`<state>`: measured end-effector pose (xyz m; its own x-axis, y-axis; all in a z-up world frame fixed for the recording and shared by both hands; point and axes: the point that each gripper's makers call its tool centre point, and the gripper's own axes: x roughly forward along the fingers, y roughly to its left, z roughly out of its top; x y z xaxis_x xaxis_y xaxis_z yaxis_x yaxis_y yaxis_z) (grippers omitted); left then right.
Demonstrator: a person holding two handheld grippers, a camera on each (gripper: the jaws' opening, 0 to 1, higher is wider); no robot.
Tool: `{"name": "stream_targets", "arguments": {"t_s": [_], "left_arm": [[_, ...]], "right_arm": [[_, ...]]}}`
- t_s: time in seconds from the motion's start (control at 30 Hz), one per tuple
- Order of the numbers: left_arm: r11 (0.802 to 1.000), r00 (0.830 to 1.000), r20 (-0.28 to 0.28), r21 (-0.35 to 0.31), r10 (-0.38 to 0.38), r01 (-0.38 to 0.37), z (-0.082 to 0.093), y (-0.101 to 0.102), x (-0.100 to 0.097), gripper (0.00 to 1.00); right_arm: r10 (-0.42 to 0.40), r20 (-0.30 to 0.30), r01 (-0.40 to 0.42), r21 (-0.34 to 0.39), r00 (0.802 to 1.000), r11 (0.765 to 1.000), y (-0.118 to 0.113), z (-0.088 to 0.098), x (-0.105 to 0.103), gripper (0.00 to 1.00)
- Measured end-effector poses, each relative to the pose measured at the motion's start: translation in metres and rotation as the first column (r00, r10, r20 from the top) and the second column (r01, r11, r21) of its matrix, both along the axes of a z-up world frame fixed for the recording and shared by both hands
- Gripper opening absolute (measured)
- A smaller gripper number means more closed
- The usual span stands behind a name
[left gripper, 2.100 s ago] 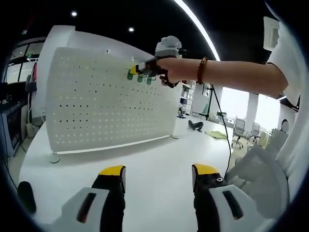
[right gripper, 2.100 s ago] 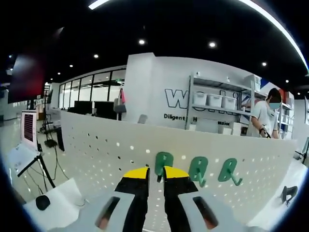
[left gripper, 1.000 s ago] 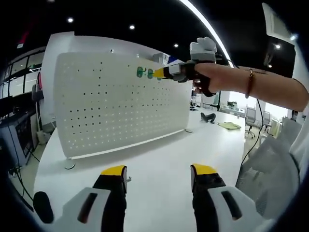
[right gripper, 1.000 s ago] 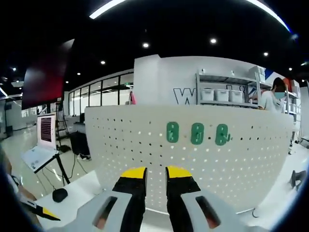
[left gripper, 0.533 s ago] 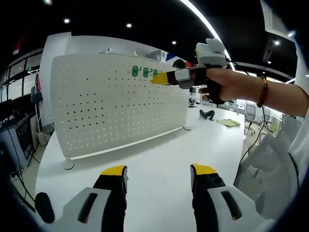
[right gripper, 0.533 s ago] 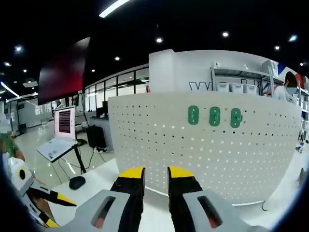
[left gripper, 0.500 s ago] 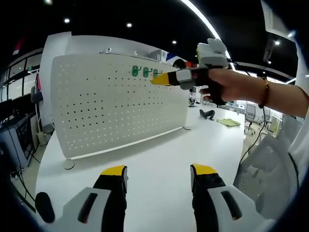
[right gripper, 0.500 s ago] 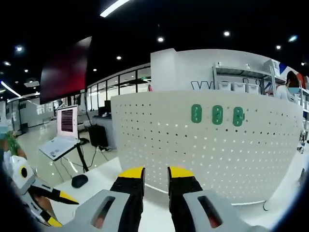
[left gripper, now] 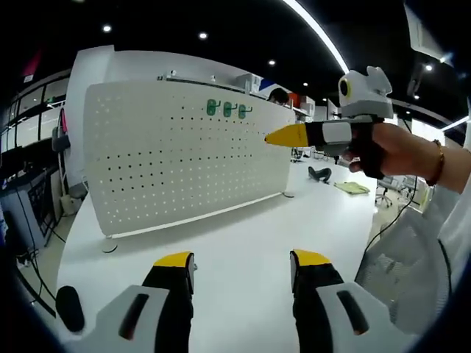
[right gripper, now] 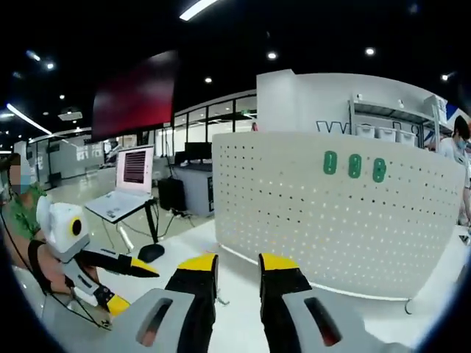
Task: Insert the hook assembly into the mounting plate slot until the hook locks in place.
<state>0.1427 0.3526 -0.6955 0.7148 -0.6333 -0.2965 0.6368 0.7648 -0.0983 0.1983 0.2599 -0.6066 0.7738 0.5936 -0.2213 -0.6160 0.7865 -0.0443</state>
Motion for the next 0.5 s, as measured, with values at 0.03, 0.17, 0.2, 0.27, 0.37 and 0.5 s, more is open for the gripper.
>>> {"name": "stream_targets", "arguments": {"t_s": [0.03, 0.17, 0.2, 0.27, 0.37, 0.5], "left_arm": [[1.000, 1.000, 0.001, 0.002, -0.001, 0.001, 0.000, 0.000, 0.000, 0.54], [1.000, 1.000, -0.004, 0.025, -0.009, 0.009, -0.005, -0.001, 0.003, 0.54], [1.000, 1.000, -0.003, 0.024, -0.005, 0.005, -0.004, 0.000, 0.003, 0.54], [1.000, 1.000, -0.002, 0.011, 0.004, -0.004, -0.003, -0.001, 0.004, 0.56], [0.999, 1.000, -0.014, 0.040, 0.009, -0.009, -0.010, 0.001, 0.003, 0.55], [0.999, 1.000, -0.017, 0.036, 0.004, -0.004, -0.011, -0.001, 0.002, 0.55]], "right_arm": [[-0.007, -0.003, 0.007, 0.006, 1.000, 1.000, -0.002, 0.000, -0.004, 0.22], [-0.022, -0.003, 0.022, 0.045, 1.000, 0.999, -0.007, 0.001, -0.011, 0.23], [-0.024, 0.000, 0.024, 0.049, 1.000, 0.999, -0.008, 0.001, -0.013, 0.23], [-0.031, 0.002, 0.031, 0.057, 1.000, 0.998, -0.009, -0.001, -0.013, 0.23], [-0.037, -0.014, 0.038, 0.079, 0.999, 0.996, -0.010, -0.007, -0.016, 0.23], [-0.019, -0.020, 0.020, 0.084, 1.000, 0.996, -0.007, -0.014, -0.023, 0.23]]}}
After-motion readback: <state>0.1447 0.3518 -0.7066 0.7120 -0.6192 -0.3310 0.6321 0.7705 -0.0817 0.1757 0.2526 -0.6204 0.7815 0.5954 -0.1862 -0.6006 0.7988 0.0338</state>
